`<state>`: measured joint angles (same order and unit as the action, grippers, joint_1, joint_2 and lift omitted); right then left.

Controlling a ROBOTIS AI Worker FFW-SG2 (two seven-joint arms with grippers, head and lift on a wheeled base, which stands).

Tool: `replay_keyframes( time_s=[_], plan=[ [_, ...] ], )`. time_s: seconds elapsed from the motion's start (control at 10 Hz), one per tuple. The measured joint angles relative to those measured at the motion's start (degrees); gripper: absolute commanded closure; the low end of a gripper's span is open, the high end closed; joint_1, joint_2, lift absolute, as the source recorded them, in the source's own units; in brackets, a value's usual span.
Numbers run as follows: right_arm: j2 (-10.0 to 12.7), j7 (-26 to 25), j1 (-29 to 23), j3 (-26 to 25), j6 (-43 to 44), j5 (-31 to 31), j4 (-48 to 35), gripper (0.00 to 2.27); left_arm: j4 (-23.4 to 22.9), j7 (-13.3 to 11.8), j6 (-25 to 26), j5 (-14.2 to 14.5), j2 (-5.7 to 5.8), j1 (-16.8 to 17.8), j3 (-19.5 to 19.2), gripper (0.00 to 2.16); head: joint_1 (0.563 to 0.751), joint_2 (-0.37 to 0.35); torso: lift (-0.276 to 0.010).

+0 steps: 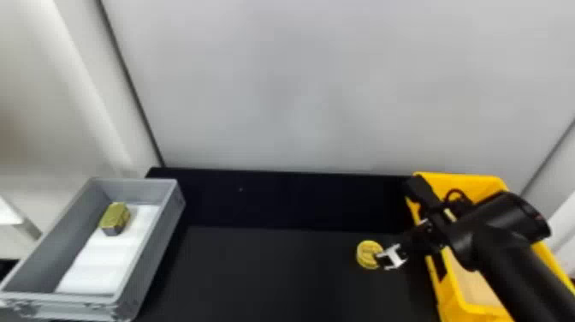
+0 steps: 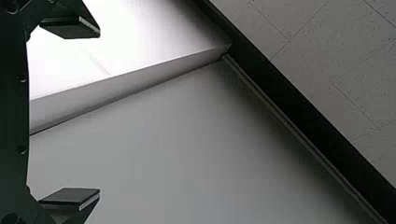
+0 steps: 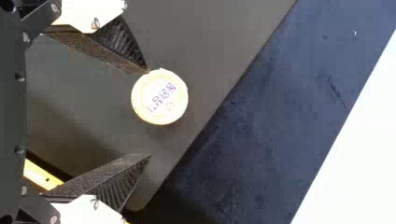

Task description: Pick up the round yellow can and place it in the yellow rectangular box

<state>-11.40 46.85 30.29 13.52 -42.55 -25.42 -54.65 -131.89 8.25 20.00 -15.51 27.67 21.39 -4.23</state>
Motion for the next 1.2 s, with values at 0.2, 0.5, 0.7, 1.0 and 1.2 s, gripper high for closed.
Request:
replay_keyframes(
  time_s=[0.2,0.5,0.7,1.0,1.2],
  plan=[
    [0.7,-1.3,1.1,-0.5,3.2,0.4,3.4,0.18,0.8,0.0,-0.7,0.0,-0.47,0.3,0.7,0.08,0.663,0.054,-0.010],
    [2.7,-3.2,1.6,-1.1,6.2,2.4,6.6,0.15,1.5,0.0,-1.3,-0.1,-0.73,0.8,1.4,0.08,0.663,0.054,-0.010],
    [3.7,-4.2,1.8,-0.5,7.8,3.6,8.3,0.15,1.9,0.0,-1.5,-0.1,-0.77,1.2,1.9,0.08,0.663,0.054,-0.010],
    [3.3,-4.5,2.7,2.0,9.2,3.9,10.2,0.16,2.2,0.1,-1.7,-0.1,-0.77,1.4,2.4,0.08,0.663,0.054,-0.010],
    [2.7,-4.4,3.1,2.4,9.7,3.9,10.5,0.16,2.2,0.1,-1.7,-0.1,-0.82,1.4,2.5,0.08,0.663,0.054,-0.010]
  ],
)
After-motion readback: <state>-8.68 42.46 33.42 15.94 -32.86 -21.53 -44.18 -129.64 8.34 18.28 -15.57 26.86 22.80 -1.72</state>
